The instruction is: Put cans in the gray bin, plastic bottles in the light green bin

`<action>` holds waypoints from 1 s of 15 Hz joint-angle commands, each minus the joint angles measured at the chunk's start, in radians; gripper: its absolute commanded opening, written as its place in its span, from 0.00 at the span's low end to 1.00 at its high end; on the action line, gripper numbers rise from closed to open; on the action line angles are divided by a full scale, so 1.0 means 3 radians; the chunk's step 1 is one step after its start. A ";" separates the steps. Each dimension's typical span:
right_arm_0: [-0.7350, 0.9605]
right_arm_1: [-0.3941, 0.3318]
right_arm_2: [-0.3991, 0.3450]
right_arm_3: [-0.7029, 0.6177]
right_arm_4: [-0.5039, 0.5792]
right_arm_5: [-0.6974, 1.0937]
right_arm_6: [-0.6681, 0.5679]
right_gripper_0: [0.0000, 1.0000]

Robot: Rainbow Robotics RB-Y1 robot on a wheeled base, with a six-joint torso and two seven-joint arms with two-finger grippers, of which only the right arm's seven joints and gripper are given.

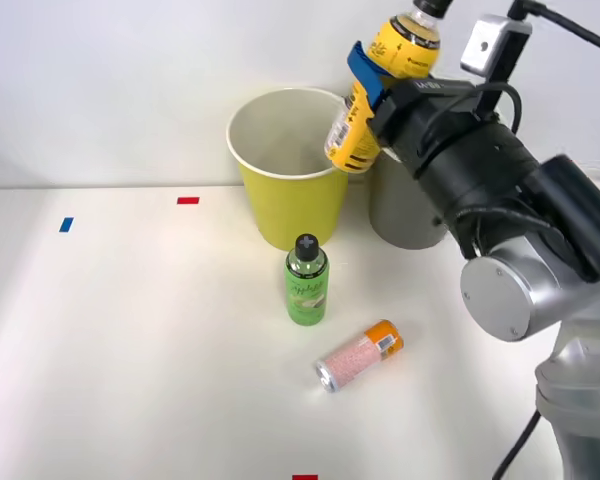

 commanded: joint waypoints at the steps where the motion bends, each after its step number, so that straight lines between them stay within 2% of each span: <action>1: -0.0366 0.0154 -0.0020 0.0343 -0.0009 0.0024 0.0006 0.01; 4: -0.0689 0.0317 -0.0020 0.0839 0.0027 -0.0180 0.0047 0.02; 7: -0.0980 0.0348 -0.0020 0.1274 0.0057 -0.0201 0.0072 0.02; 11: -0.1271 0.0358 -0.0010 0.1964 0.0114 -0.0712 0.0154 0.02; 15: -0.1277 0.0338 -0.0005 0.2010 0.0149 -0.0738 0.0216 0.03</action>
